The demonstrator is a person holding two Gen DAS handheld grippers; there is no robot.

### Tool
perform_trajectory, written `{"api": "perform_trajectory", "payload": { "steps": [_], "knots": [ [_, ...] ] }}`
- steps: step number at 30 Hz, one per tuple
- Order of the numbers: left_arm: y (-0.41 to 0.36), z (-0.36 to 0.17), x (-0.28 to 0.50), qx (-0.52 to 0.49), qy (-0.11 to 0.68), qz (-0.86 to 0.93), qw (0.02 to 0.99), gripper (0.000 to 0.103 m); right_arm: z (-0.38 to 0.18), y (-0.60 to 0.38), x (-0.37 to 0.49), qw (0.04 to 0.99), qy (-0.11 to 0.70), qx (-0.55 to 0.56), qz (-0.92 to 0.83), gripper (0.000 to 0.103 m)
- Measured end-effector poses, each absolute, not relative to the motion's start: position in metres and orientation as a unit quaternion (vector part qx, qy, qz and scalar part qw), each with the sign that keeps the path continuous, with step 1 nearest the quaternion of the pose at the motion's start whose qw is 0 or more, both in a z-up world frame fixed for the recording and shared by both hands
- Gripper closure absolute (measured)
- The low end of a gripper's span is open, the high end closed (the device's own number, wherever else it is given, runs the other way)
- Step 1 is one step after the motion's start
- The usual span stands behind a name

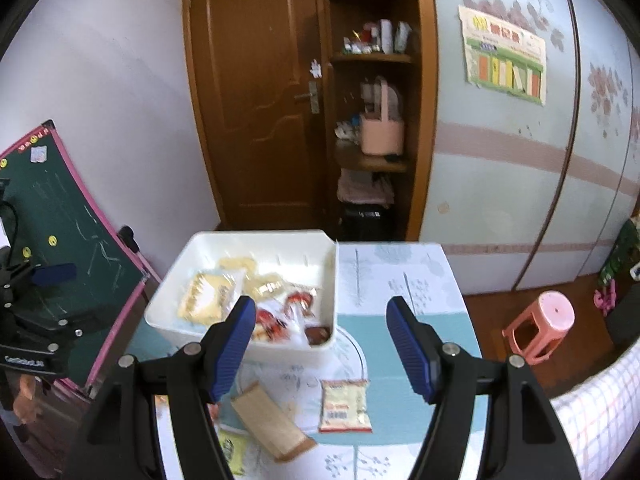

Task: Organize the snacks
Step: 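Withdraw both tools from the tray toward the remaining snacks, then grasp the brown paper-wrapped bread with the left gripper while the right grasps the LIPO pack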

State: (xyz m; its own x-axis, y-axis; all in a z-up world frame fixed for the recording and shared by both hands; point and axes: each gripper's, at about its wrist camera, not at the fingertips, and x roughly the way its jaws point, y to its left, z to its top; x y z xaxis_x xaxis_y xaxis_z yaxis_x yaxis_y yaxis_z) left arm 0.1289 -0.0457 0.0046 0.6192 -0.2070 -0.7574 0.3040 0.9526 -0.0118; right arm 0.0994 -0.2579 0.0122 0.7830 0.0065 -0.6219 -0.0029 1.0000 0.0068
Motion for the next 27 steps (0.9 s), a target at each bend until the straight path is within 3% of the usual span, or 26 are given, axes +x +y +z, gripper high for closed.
{"api": "perform_trajectory", "payload": {
  "steps": [17, 27],
  "knots": [
    [-0.103, -0.155, 0.141, -0.042, 0.523, -0.032, 0.851, 0.0, -0.133, -0.304, 0.112, 0.892, 0.451, 0.029, -0.002, 0.035],
    [-0.114, -0.177, 0.153, -0.058, 0.529, 0.003, 0.847, 0.0, -0.195, -0.288, 0.134, 0.869, 0.495, 0.007, 0.018, 0.035]
  ]
}}
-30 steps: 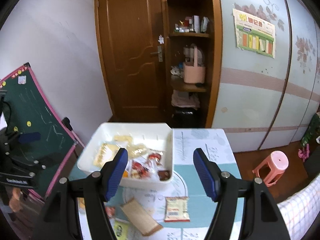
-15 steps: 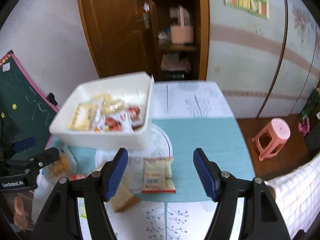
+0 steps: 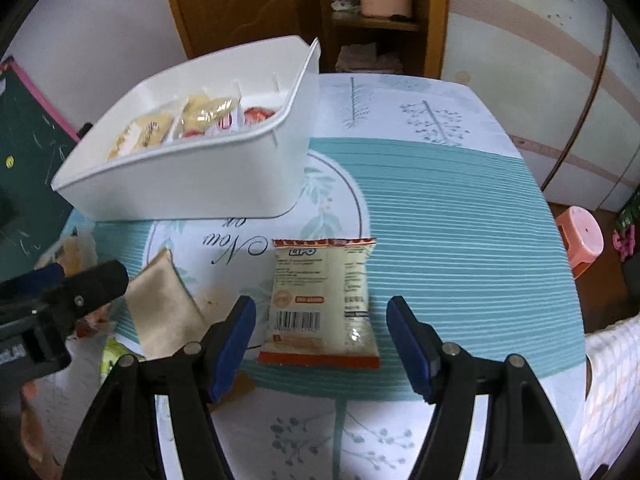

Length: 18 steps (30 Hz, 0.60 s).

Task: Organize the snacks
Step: 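Grasp the brown paper-wrapped bread with the left gripper while the right grasps the LIPO pack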

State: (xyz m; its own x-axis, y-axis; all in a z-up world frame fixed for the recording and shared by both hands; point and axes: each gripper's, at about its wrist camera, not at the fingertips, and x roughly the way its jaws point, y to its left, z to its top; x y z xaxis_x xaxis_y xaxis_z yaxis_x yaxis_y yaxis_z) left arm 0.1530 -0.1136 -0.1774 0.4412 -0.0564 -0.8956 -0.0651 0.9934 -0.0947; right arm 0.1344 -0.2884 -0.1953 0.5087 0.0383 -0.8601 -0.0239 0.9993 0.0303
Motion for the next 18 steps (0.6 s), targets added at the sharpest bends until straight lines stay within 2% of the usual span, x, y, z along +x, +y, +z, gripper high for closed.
{"api": "perform_trajectory", "payload": {
  "steps": [6, 8, 10, 18],
  "knots": [
    [-0.118, -0.192, 0.156, -0.073, 0.551, 0.01, 0.831, 0.0, -0.212, -0.281, 0.144, 0.858, 0.513, -0.016, 0.016, 0.035],
    [-0.121, -0.196, 0.157, -0.076, 0.559, 0.012, 0.826, 0.0, -0.213, -0.278, 0.14, 0.862, 0.505, -0.039, 0.013, 0.041],
    [-0.125, -0.199, 0.159, -0.08, 0.566, 0.013, 0.82, 0.0, -0.211, -0.28, 0.137, 0.866, 0.498, -0.036, 0.018, 0.05],
    [-0.153, -0.214, 0.168, -0.076, 0.594, 0.007, 0.8, 0.0, -0.203, -0.314, 0.109, 0.864, 0.502, 0.042, -0.008, 0.056]
  ]
}}
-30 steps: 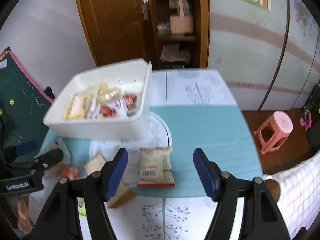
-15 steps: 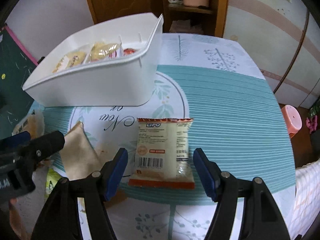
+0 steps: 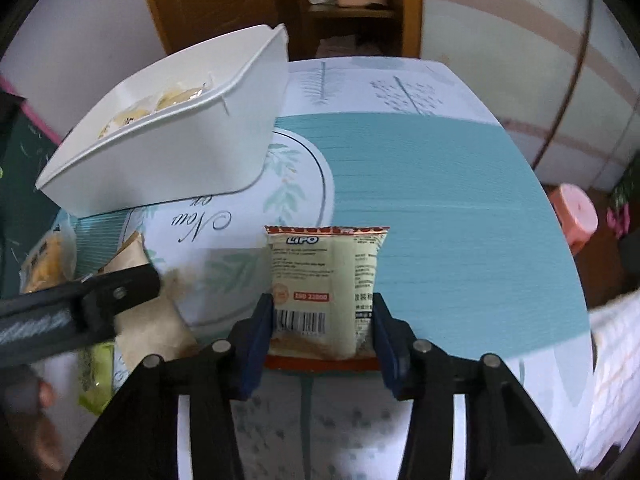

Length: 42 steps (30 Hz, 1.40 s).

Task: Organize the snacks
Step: 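Grasp the brown paper-wrapped bread with the left gripper while the right grasps the LIPO pack, then carry both packs into the white tray and open both grippers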

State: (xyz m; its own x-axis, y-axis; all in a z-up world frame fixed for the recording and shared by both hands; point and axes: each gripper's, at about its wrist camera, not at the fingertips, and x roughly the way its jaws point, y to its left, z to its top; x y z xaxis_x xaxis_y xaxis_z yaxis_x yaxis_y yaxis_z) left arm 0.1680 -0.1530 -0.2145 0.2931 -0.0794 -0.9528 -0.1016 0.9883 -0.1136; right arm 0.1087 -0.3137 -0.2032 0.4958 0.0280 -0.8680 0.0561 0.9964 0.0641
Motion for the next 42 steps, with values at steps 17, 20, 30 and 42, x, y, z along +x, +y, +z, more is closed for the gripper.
{"api": "perform_trajectory", "payload": {
  "steps": [17, 20, 30, 42],
  "knots": [
    [-0.183, -0.22, 0.147, 0.001, 0.602, -0.037, 0.797, 0.035, -0.2, -0.327, 0.06, 0.863, 0.497, 0.088, -0.027, 0.056],
    [-0.176, -0.216, 0.137, -0.004, 0.592, -0.072, 0.803, 0.038, -0.2, -0.326, 0.054, 0.863, 0.496, 0.092, -0.028, 0.057],
    [-0.145, -0.201, 0.1, -0.025, 0.544, -0.137, 0.828, 0.044, -0.201, -0.316, 0.039, 0.864, 0.496, 0.083, -0.025, 0.057],
    [-0.125, -0.144, 0.091, -0.019, 0.477, -0.171, 0.862, 0.044, -0.186, -0.294, 0.031, 0.872, 0.485, 0.074, -0.007, 0.057]
  ]
}}
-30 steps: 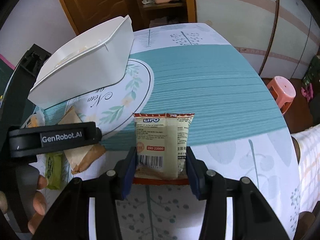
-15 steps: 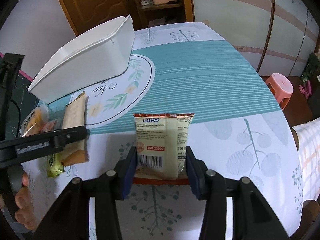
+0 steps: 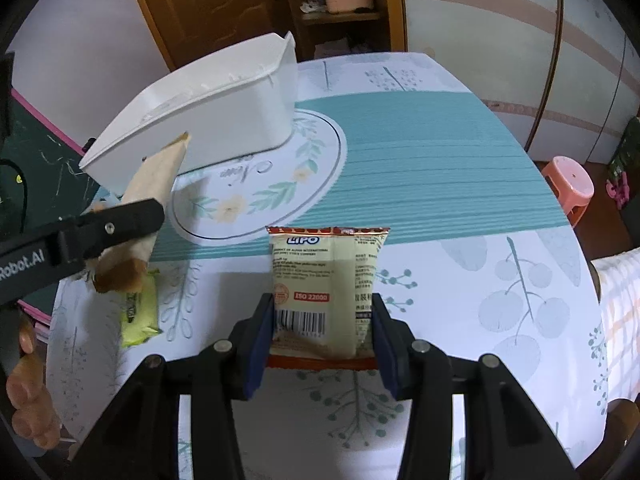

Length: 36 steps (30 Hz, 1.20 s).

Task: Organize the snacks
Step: 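Carry both packs into the white tray and open both grippers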

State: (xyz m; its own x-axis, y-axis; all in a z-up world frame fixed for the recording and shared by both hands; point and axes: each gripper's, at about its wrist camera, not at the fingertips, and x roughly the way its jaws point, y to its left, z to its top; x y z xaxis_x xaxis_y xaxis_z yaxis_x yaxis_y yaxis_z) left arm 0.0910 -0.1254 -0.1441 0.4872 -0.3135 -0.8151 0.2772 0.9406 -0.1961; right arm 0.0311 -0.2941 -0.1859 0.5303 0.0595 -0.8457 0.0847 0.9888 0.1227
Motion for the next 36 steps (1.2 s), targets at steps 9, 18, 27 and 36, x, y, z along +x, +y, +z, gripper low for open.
{"api": "perform_trajectory", "payload": {
  "steps": [9, 18, 27, 36],
  "knots": [
    [-0.115, -0.104, 0.088, -0.013, 0.457, -0.175, 0.872, 0.043, -0.143, -0.28, 0.028, 0.895, 0.441, 0.07, 0.009, 0.057],
    [-0.096, -0.074, 0.092, -0.013, 0.44, -0.165, 0.883, 0.043, -0.097, -0.26, 0.034, 0.915, 0.397, 0.053, 0.044, 0.057],
    [-0.077, -0.041, 0.115, 0.009, 0.426, -0.153, 0.892, 0.043, -0.053, -0.236, 0.06, 0.932, 0.355, 0.033, 0.07, 0.057],
    [-0.062, -0.013, 0.15, 0.044, 0.401, -0.119, 0.907, 0.043, -0.01, -0.222, 0.095, 0.946, 0.313, 0.032, 0.08, 0.057]
  ]
}}
